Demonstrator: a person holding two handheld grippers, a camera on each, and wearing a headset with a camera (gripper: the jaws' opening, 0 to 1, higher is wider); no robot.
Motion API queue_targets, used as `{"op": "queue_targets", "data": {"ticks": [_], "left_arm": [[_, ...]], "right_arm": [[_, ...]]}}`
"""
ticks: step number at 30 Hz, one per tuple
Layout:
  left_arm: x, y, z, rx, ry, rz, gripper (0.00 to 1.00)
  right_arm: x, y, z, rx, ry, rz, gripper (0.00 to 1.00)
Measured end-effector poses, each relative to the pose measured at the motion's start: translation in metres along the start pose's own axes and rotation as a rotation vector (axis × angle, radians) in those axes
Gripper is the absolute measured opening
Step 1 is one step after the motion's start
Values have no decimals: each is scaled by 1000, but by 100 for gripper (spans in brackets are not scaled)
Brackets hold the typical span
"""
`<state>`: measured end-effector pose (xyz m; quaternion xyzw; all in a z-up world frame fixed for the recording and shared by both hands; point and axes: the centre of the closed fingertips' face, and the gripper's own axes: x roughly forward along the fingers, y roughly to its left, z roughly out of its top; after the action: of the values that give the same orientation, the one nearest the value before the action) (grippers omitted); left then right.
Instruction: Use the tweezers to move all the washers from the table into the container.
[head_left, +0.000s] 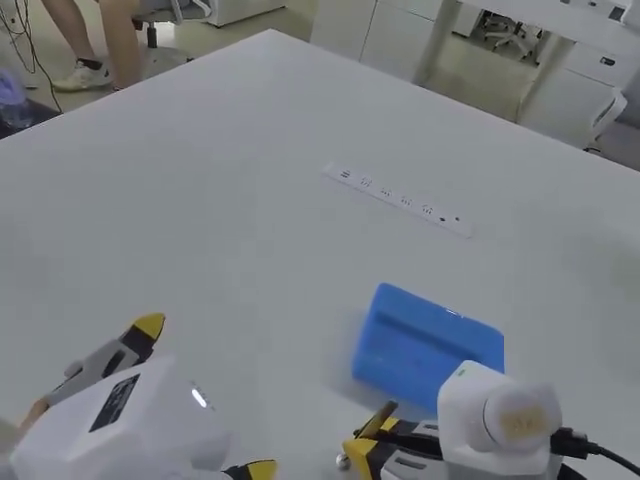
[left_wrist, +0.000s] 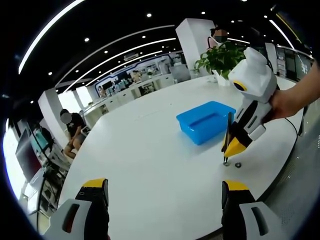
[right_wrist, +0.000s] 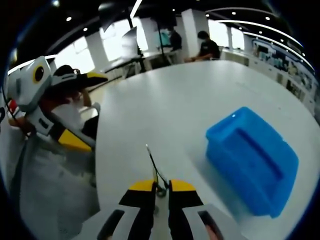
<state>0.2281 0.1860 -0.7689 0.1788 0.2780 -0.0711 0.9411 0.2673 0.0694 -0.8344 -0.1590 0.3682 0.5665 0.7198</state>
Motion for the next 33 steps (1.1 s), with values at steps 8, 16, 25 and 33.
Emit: {"op": "queue_targets", "data": {"ticks": [8,16,25,33], "left_arm": [[0,0,0,-1,0,1,97],[0,1,0,-1,-1,5,97],[-1,0,0,6,-5,3,97],[-1,1,1,9,-10,8,97]], "right_arm": [[-2,-2,0,33,-9,8,6],[-13,0,10,20,-15,12,5],[-30,-10,20,-24,-14,-26,5],[-48,-24,32,-49,-21,-63,5]]}}
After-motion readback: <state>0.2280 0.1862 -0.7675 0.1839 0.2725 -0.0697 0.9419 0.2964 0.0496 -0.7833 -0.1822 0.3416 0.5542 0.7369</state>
